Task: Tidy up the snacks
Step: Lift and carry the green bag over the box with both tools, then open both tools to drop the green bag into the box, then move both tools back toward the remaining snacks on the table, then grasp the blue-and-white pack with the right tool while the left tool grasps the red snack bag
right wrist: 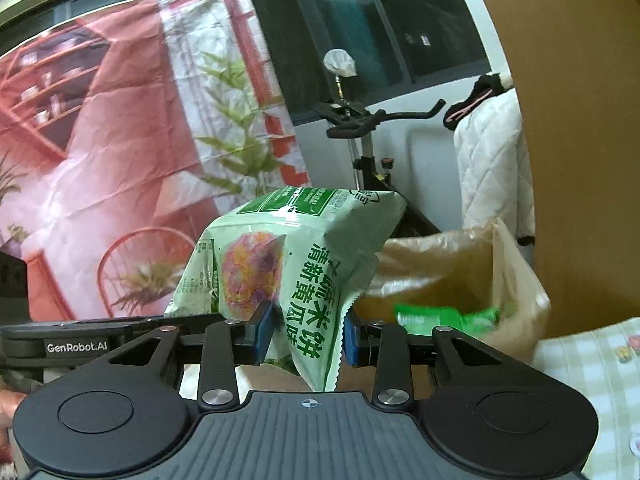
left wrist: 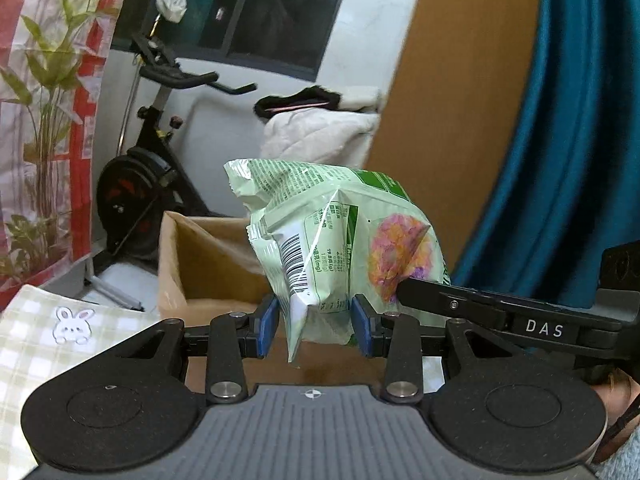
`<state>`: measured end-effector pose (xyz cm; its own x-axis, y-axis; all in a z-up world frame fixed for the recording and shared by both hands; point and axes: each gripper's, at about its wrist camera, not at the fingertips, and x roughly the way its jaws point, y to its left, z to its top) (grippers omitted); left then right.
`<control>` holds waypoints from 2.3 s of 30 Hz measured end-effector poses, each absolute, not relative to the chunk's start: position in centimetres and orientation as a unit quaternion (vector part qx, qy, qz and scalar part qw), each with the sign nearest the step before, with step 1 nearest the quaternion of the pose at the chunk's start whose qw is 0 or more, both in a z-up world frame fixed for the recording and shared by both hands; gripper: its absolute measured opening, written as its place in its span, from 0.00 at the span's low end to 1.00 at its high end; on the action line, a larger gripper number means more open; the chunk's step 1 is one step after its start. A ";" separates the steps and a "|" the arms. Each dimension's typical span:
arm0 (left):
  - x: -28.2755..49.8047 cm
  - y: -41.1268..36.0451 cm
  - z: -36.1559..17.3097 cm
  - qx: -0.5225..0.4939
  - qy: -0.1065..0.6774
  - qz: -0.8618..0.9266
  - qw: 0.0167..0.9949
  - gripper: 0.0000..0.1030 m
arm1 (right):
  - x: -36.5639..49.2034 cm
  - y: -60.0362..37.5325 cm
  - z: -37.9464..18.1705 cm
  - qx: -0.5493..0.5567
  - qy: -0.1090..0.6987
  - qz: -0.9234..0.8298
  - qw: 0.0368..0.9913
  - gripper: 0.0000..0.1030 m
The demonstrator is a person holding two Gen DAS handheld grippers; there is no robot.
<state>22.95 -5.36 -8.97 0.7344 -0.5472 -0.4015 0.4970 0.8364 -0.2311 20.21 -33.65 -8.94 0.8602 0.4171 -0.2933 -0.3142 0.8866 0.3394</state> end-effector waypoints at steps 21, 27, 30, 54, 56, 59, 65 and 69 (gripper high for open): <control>23.9 -3.0 -9.1 -0.007 0.225 -0.210 0.951 0.55 | 22.0 -36.3 -13.3 0.104 0.181 0.150 0.967 0.49; 21.1 -4.2 -10.1 -0.016 0.213 -0.221 0.952 0.55 | 16.7 -38.5 -14.0 0.087 0.153 0.129 0.976 0.49; 19.7 -4.9 -10.7 -0.021 0.211 -0.224 0.951 0.55 | 14.7 -39.5 -15.3 0.094 0.152 0.118 0.977 0.49; 19.0 -6.3 -16.9 0.009 0.281 -0.201 0.938 0.55 | 20.6 -35.7 -31.3 0.053 0.361 0.039 0.930 0.56; 19.0 -6.3 -17.3 0.011 0.285 -0.203 0.937 0.55 | 19.8 -36.1 -31.2 0.061 0.352 0.046 0.933 0.45; 19.2 -6.5 -18.2 0.012 0.297 -0.215 0.930 0.55 | 18.3 -37.6 -30.9 0.078 0.340 0.045 0.936 0.25; 19.6 -8.1 -20.3 0.017 0.326 -0.247 0.913 0.55 | 16.3 -40.1 -32.1 0.102 0.344 0.029 0.933 0.17; 20.0 -9.2 -21.9 0.019 0.349 -0.261 0.900 0.55 | 16.2 -40.3 -32.0 0.098 0.347 0.032 0.932 0.17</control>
